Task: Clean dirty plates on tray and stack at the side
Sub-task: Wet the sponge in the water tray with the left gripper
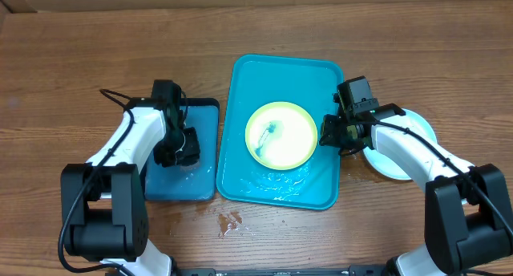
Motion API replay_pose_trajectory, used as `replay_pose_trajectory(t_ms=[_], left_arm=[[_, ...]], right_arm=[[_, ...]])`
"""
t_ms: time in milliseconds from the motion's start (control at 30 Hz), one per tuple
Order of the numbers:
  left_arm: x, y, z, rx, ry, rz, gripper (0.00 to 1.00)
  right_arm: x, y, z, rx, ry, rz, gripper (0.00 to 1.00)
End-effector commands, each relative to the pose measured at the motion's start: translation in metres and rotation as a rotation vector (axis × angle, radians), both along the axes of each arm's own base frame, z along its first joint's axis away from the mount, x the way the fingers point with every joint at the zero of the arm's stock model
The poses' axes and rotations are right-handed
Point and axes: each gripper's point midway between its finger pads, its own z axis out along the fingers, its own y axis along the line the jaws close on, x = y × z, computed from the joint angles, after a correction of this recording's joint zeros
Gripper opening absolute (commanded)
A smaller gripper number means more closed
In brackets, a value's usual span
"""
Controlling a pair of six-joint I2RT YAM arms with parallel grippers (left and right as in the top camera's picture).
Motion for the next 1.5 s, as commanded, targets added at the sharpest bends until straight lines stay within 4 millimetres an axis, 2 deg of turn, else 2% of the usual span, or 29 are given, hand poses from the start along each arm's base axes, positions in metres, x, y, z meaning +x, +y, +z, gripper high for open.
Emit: replay_pose_trajectory(t_ms=[0, 100, 267, 300, 367, 467, 567, 733, 933, 1067, 1100, 1133, 1233, 1333, 1400, 1467], left_arm=[[0.022, -0.005, 0.016, -0.011, -0.066, -0.022, 0.49], [0.027, -0.003, 0.015, 0.005, -0.09, -0.039, 0.49], [0.029, 0.001, 0.002, 0.041, -0.097, -0.047, 0.38], [0.027, 0.001, -0.003, 0.041, -0.089, -0.049, 0.33], [0.018, -0.001, -0.016, 0.034, -0.045, -0.049, 0.06], [0.015, -0.003, -0.022, 0.021, -0.019, -0.05, 0.04], [0.016, -0.005, -0.019, 0.003, -0.021, -0.045, 0.04], [0.028, -0.008, 0.01, -0.017, -0.042, -0.041, 0.04], [0.052, -0.009, 0.078, -0.02, -0.156, -0.052, 0.04], [0.057, -0.012, 0.116, -0.021, -0.224, -0.077, 0.04], [0.056, -0.012, 0.129, -0.01, -0.249, -0.092, 0.04], [0.056, -0.01, 0.134, 0.001, -0.26, -0.092, 0.04], [0.051, -0.003, 0.141, 0.04, -0.267, -0.088, 0.04], [0.044, -0.004, 0.135, 0.038, -0.235, -0.091, 0.04], [0.043, -0.004, 0.126, 0.049, -0.225, -0.097, 0.04], [0.042, -0.006, 0.109, 0.048, -0.218, -0.101, 0.04]], right_arm=[[0.0, 0.002, 0.0, 0.009, -0.006, 0.024, 0.25], [0.0, 0.002, 0.0, 0.01, -0.006, 0.024, 0.25], [-0.001, 0.003, 0.0, 0.013, -0.003, 0.025, 0.26], [-0.001, 0.002, 0.0, 0.012, -0.002, 0.024, 0.25], [-0.002, 0.002, -0.001, 0.011, 0.0, 0.024, 0.26], [-0.001, 0.002, -0.003, 0.013, -0.007, 0.024, 0.26], [0.0, 0.003, -0.007, 0.016, -0.012, 0.022, 0.26], [-0.004, 0.007, -0.014, 0.043, 0.005, 0.03, 0.27], [-0.01, 0.025, -0.028, 0.053, 0.023, 0.093, 0.3], [-0.008, 0.033, -0.033, 0.045, 0.009, 0.119, 0.3], [-0.005, 0.036, -0.033, 0.051, -0.008, 0.123, 0.21], [-0.004, 0.036, -0.033, 0.05, -0.011, 0.123, 0.15], [-0.005, 0.029, -0.033, 0.038, 0.009, 0.106, 0.14], [0.001, 0.014, -0.02, 0.034, 0.024, 0.063, 0.12], [0.007, 0.008, -0.005, 0.048, 0.011, 0.056, 0.14], [0.009, 0.012, 0.012, 0.095, -0.013, 0.105, 0.15]])
